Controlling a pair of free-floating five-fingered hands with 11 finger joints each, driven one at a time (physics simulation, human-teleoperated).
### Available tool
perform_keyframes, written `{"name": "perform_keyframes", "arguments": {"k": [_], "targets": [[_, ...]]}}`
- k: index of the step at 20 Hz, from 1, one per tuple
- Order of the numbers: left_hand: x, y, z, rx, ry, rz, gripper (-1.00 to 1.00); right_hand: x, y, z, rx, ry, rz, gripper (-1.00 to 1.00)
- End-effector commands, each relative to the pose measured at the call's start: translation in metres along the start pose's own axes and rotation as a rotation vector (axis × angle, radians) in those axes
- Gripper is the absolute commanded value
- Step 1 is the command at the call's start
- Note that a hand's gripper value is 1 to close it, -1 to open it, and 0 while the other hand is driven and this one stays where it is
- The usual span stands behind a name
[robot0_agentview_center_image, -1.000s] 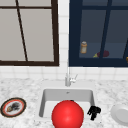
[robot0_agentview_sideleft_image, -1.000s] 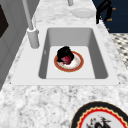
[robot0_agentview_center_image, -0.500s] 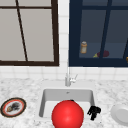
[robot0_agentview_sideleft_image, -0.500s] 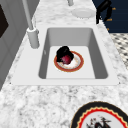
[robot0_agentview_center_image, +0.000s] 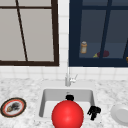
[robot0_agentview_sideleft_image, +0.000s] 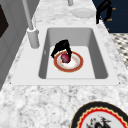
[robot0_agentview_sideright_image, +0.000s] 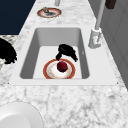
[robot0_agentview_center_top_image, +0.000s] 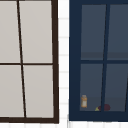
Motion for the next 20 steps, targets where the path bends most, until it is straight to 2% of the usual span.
{"name": "perform_keyframes", "arguments": {"k": [1,2,4,6,8,10,12,13,14,15,16,18,20], "targets": [[0.008,0.008,0.0,0.002,-0.001,0.0,-1.0,0.0,0.0,0.0,0.0,0.0,0.0,0.0],[0.012,0.009,0.0,0.003,-0.003,-0.001,-1.0,0.0,0.0,0.0,0.0,0.0,0.0,0.0],[0.015,0.015,0.002,0.014,-0.008,-0.035,-1.0,0.0,0.0,0.0,0.0,0.0,0.0,0.0],[0.011,0.012,0.015,0.025,-0.019,-0.013,-1.0,0.0,0.0,0.0,0.0,0.0,0.0,0.0],[0.009,0.009,0.034,0.06,-0.051,0.013,-1.0,0.0,0.0,0.0,0.0,0.0,0.0,0.0],[0.007,0.005,0.04,0.1,-0.084,0.015,-1.0,0.0,0.0,0.0,0.0,0.0,0.0,0.0],[0.006,0.004,0.05,0.119,-0.089,0.006,-1.0,0.0,0.0,0.0,0.0,0.0,0.0,0.0],[0.008,0.006,0.054,0.118,-0.078,-0.01,-1.0,0.0,0.0,0.0,0.0,0.0,0.0,0.0],[0.009,0.008,0.043,0.065,-0.072,0.007,-1.0,0.0,0.0,0.0,0.0,0.0,0.0,0.0],[0.008,0.006,0.045,0.031,-0.061,0.019,-1.0,0.0,0.0,0.0,0.0,0.0,0.0,0.0],[0.008,0.006,0.048,0.041,-0.053,0.015,-1.0,0.0,0.0,0.0,0.0,0.0,0.0,0.0],[0.016,0.014,0.058,0.079,-0.071,-0.02,-1.0,0.0,0.0,0.0,0.0,0.0,0.0,0.0],[0.015,0.02,0.069,0.12,-0.075,-0.005,-1.0,0.0,0.0,0.0,0.0,0.0,0.0,0.0]]}}
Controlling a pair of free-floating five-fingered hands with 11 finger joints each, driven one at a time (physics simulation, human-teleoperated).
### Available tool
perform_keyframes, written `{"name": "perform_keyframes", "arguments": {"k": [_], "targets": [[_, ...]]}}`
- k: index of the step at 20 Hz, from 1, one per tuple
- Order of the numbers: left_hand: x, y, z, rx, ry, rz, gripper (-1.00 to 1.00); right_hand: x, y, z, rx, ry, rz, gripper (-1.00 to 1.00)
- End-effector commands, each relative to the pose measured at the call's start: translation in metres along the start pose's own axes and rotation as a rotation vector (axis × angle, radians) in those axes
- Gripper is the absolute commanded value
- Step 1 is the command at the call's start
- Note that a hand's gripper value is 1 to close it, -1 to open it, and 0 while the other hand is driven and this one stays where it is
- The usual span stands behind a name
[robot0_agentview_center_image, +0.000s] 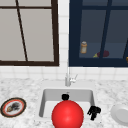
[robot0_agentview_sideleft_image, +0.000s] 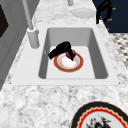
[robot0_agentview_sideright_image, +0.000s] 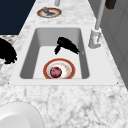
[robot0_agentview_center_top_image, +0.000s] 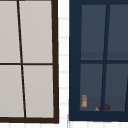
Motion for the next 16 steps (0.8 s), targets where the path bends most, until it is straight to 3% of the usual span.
{"name": "perform_keyframes", "arguments": {"k": [1,6,16], "targets": [[0.005,0.009,0.016,0.092,-0.014,-0.021,-1.0,0.0,0.0,0.0,0.0,0.0,0.0,0.0],[0.009,0.016,0.033,0.152,-0.051,-0.003,-1.0,0.0,0.0,0.0,0.0,0.0,0.0,0.0],[0.024,0.031,0.069,0.256,-0.111,-0.022,-1.0,0.0,0.0,0.0,0.0,0.0,0.0,0.0]]}}
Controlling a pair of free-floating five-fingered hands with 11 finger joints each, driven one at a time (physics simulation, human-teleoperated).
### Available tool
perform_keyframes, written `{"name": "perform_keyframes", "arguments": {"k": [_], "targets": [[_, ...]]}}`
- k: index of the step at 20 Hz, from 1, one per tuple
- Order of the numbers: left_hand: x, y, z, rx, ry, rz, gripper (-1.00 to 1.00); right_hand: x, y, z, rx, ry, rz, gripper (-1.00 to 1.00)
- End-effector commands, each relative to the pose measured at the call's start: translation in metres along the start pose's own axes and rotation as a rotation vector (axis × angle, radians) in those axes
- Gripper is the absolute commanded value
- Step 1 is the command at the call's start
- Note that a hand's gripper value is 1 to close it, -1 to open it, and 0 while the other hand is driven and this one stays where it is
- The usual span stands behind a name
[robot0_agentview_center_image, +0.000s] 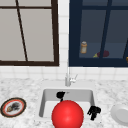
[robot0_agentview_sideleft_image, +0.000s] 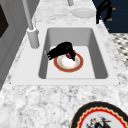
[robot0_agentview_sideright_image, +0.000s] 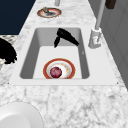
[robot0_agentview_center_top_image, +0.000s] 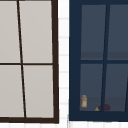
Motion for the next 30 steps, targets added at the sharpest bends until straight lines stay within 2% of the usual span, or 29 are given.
{"name": "perform_keyframes", "arguments": {"k": [1,4,6,7,8,10,12,13,14,17,18,19,20,21,24,25,26,27,28,30], "targets": [[0.009,0.007,0.013,0.118,-0.039,-0.011,-1.0,0.0,0.0,0.0,0.0,0.0,0.0,0.0],[0.016,0.015,0.026,0.146,-0.063,-0.006,-1.0,0.0,0.0,0.0,0.0,0.0,0.0,0.0],[0.027,0.014,0.038,0.15,-0.065,0.05,-1.0,0.0,0.0,0.0,0.0,0.0,0.0,0.0],[0.032,0.013,0.044,0.148,-0.063,0.062,-1.0,0.0,0.0,0.0,0.0,0.0,0.0,0.0],[0.036,0.011,0.051,0.148,-0.065,0.059,-1.0,0.0,0.0,0.0,0.0,0.0,0.0,0.0],[0.045,0.011,0.061,0.149,-0.077,0.011,-1.0,0.0,0.0,0.0,0.0,0.0,0.0,0.0],[0.053,0.016,0.056,0.128,-0.124,-0.026,-1.0,0.0,0.0,0.0,0.0,0.0,0.0,0.0],[0.06,0.017,0.062,0.15,-0.117,-0.053,-1.0,0.0,0.0,0.0,0.0,0.0,0.0,0.0],[0.064,0.016,0.063,0.149,-0.128,-0.072,-1.0,0.0,0.0,0.0,0.0,0.0,0.0,0.0],[0.079,0.018,0.067,0.152,-0.141,-0.078,-1.0,0.0,0.0,0.0,0.0,0.0,0.0,0.0],[0.085,0.016,0.071,0.155,-0.136,-0.07,-1.0,0.0,0.0,0.0,0.0,0.0,0.0,0.0],[0.089,0.013,0.081,0.179,-0.117,-0.057,-1.0,0.0,0.0,0.0,0.0,0.0,0.0,0.0],[0.093,0.019,0.084,0.184,-0.122,-0.054,-1.0,0.0,0.0,0.0,0.0,0.0,0.0,0.0],[0.091,0.029,0.089,0.194,-0.126,-0.029,-1.0,0.0,0.0,0.0,0.0,0.0,0.0,0.0],[0.091,0.032,0.107,0.191,-0.123,0.023,-1.0,0.0,0.0,0.0,0.0,0.0,0.0,0.0],[0.092,0.029,0.113,0.187,-0.119,0.013,-1.0,0.0,0.0,0.0,0.0,0.0,0.0,0.0],[0.096,0.028,0.109,0.172,-0.1,0.008,-1.0,0.0,0.0,0.0,0.0,0.0,0.0,0.0],[0.097,0.026,0.1,0.133,-0.1,-0.003,-1.0,0.0,0.0,0.0,0.0,0.0,0.0,0.0],[0.097,0.026,0.099,0.11,-0.135,-0.015,-1.0,0.0,0.0,0.0,0.0,0.0,0.0,0.0],[0.095,0.028,0.105,0.124,-0.097,-0.023,-1.0,0.0,0.0,0.0,0.0,0.0,0.0,0.0]]}}
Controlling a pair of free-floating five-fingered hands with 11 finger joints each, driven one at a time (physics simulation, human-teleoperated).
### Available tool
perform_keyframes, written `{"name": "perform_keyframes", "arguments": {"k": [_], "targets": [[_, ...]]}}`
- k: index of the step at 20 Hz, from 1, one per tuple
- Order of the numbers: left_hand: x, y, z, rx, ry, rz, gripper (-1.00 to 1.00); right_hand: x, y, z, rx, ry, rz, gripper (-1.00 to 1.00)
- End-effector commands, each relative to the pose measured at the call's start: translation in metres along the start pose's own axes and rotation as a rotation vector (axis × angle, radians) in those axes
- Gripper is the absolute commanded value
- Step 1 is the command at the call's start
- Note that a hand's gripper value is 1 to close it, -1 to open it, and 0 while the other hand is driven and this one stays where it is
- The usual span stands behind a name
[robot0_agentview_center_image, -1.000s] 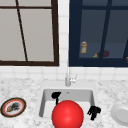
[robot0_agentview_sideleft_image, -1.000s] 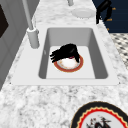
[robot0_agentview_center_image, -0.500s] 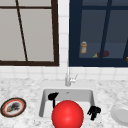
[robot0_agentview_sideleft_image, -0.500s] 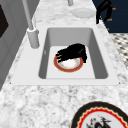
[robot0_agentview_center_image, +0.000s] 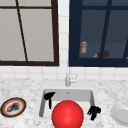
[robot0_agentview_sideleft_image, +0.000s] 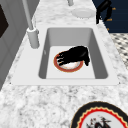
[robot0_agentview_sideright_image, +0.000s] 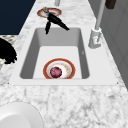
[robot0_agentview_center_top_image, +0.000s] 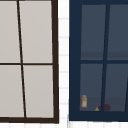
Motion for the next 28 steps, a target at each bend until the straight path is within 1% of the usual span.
{"name": "perform_keyframes", "arguments": {"k": [1,3,4,5,6,7,8,9,10,11,13,16,21,22,23,25,28], "targets": [[0.0,0.0,0.0,0.002,-0.001,0.0,-1.0,0.0,0.0,0.0,0.0,0.0,0.0,0.0],[0.001,0.001,0.003,0.001,0.002,-0.001,-1.0,0.0,0.0,0.0,0.0,0.0,0.0,0.0],[0.0,0.001,0.003,0.012,0.022,-0.009,-1.0,0.0,0.0,0.0,0.0,0.0,0.0,0.0],[0.003,0.006,0.007,0.036,0.019,-0.047,-1.0,0.0,0.0,0.0,0.0,0.0,0.0,0.0],[0.011,0.006,0.013,0.044,0.026,-0.052,-1.0,0.0,0.0,0.0,0.0,0.0,0.0,0.0],[0.017,0.01,0.006,0.038,0.053,-0.028,-1.0,0.0,0.0,0.0,0.0,0.0,0.0,0.0],[0.025,0.012,0.006,0.017,0.041,-0.027,-1.0,0.0,0.0,0.0,0.0,0.0,0.0,0.0],[0.026,0.021,0.023,0.005,0.012,-0.005,-1.0,0.0,0.0,0.0,0.0,0.0,0.0,0.0],[0.027,0.022,0.019,-0.019,0.031,0.035,-1.0,0.0,0.0,0.0,0.0,0.0,0.0,0.0],[0.028,0.024,0.022,-0.031,0.039,0.044,-1.0,0.0,0.0,0.0,0.0,0.0,0.0,0.0],[0.032,0.029,0.031,-0.043,0.035,0.037,-1.0,0.0,0.0,0.0,0.0,0.0,0.0,0.0],[0.039,0.043,0.045,-0.035,0.034,0.047,-1.0,0.0,0.0,0.0,0.0,0.0,0.0,0.0],[0.052,0.059,0.075,-0.036,0.022,0.018,-1.0,0.0,0.0,0.0,0.0,0.0,0.0,0.0],[0.055,0.063,0.081,-0.035,0.022,0.019,-1.0,0.0,0.0,0.0,0.0,0.0,0.0,0.0],[0.057,0.064,0.088,-0.034,0.02,0.012,-1.0,0.0,0.0,0.0,0.0,0.0,0.0,0.0],[0.063,0.067,0.101,-0.032,0.019,0.011,-1.0,0.0,0.0,0.0,0.0,0.0,0.0,0.0],[0.076,0.067,0.117,-0.029,0.031,0.008,-1.0,0.0,0.0,0.0,0.0,0.0,0.0,0.0]]}}
